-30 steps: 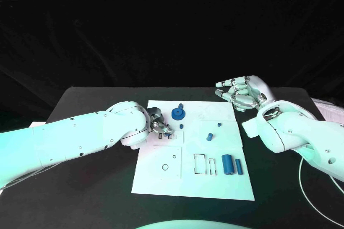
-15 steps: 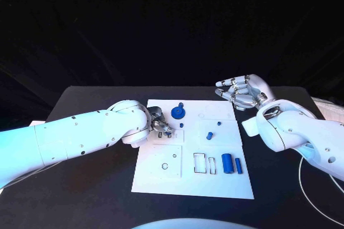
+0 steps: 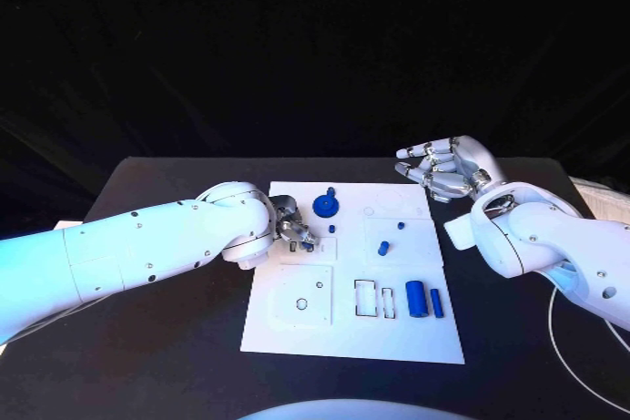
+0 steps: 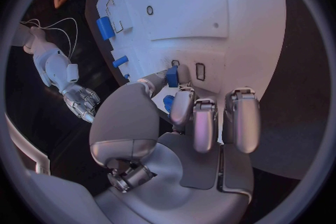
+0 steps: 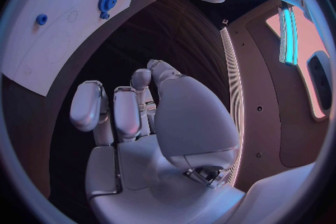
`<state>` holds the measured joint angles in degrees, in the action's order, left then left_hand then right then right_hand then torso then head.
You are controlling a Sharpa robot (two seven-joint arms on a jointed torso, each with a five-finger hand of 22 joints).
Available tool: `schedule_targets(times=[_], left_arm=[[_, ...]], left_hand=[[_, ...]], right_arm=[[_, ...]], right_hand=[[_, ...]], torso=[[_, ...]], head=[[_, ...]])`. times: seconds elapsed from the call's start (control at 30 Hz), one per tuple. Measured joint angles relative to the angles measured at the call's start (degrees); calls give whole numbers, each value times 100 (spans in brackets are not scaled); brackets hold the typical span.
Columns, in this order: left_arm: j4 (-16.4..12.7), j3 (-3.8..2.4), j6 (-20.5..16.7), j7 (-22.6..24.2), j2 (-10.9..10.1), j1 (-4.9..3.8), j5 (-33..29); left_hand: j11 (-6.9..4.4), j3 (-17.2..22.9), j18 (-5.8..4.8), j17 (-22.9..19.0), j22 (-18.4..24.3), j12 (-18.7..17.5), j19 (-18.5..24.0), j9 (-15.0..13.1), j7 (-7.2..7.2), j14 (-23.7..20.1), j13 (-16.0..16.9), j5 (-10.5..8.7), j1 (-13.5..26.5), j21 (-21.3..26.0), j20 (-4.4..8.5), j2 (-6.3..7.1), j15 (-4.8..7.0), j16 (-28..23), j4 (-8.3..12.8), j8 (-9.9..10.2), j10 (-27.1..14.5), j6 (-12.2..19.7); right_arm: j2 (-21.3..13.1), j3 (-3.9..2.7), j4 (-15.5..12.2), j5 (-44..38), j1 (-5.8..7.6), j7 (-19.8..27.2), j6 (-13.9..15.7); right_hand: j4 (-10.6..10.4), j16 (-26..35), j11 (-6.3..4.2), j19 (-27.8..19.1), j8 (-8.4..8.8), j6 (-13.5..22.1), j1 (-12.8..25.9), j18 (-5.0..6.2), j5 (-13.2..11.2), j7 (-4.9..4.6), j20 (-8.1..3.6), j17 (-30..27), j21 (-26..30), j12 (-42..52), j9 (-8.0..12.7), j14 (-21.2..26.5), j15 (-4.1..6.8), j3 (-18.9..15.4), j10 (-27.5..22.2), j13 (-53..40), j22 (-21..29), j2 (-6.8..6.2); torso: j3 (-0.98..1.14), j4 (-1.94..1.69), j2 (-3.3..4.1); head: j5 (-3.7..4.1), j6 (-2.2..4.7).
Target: Assemble the parts on the task board
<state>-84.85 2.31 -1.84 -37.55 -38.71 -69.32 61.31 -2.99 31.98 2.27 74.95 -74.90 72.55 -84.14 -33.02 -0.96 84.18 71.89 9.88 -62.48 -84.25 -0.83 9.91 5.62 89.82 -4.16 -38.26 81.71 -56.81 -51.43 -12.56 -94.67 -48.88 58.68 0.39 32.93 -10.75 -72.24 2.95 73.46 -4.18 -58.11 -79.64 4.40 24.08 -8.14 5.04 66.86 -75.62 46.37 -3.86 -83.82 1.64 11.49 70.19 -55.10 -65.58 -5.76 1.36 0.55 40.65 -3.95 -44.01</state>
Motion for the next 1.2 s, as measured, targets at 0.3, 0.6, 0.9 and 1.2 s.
schedule_targets(times=[0.3, 0.6, 0.9, 1.2], left_arm=[[14, -1, 51, 0, 0, -2, 6], [21, -1, 76, -6, 1, -4, 15], [27, 0, 126, -20, 18, -3, 21], [40, -2, 155, -29, 22, -6, 28]], left_hand=[[-1, -121, 1, -1, -5, 0, 0, 60, 60, 0, -2, 0, 71, 0, 0, 35, 0, 0, 67, 0, 1, -61], [-1, -316, 0, -1, -4, 0, 0, 102, 69, 0, -3, 1, 71, 0, 0, 35, 0, 0, -3, -1, 1, -71], [-1, -607, 0, -2, -4, 0, 0, 168, 70, 0, -18, 4, 107, -29, 0, -2, 0, 0, -183, -12, 0, -72], [0, -747, 0, -2, -3, 0, 0, 195, 89, 0, -18, 4, 129, -29, 0, -26, 0, 0, -261, -29, 0, -91]], right_arm=[[3, 0, 0, 1, -3, 2, 0], [-2, 0, 1, 4, -5, 4, 0], [-6, 0, -2, 26, -6, 13, 2], [-16, 0, -5, 49, -7, 21, 3]], right_hand=[[0, 0, 0, 0, 0, 0, 0, 0, 0, 0, 0, 0, 0, 0, 0, 0, 0, 0, 0, 0, 0, 0], [16, 0, 0, 0, 0, 0, 0, 0, 0, 0, 0, 0, 21, 0, 0, 0, 0, 16, 0, 9, 10, 0], [0, 0, 0, 0, 0, 0, 23, 88, 0, 0, 0, -14, 21, 0, 0, 0, 0, 33, 0, 25, 31, -23], [0, 0, 0, 0, 0, 0, 23, 88, 0, 0, 0, -19, 43, 0, 0, 0, 0, 33, 0, 25, 38, -23]], torso=[[0, -1, 0], [2, 2, 0], [3, 1, 0], [3, 1, 1]], head=[[-2, -5], [4, -16], [6, -11], [25, -12]])
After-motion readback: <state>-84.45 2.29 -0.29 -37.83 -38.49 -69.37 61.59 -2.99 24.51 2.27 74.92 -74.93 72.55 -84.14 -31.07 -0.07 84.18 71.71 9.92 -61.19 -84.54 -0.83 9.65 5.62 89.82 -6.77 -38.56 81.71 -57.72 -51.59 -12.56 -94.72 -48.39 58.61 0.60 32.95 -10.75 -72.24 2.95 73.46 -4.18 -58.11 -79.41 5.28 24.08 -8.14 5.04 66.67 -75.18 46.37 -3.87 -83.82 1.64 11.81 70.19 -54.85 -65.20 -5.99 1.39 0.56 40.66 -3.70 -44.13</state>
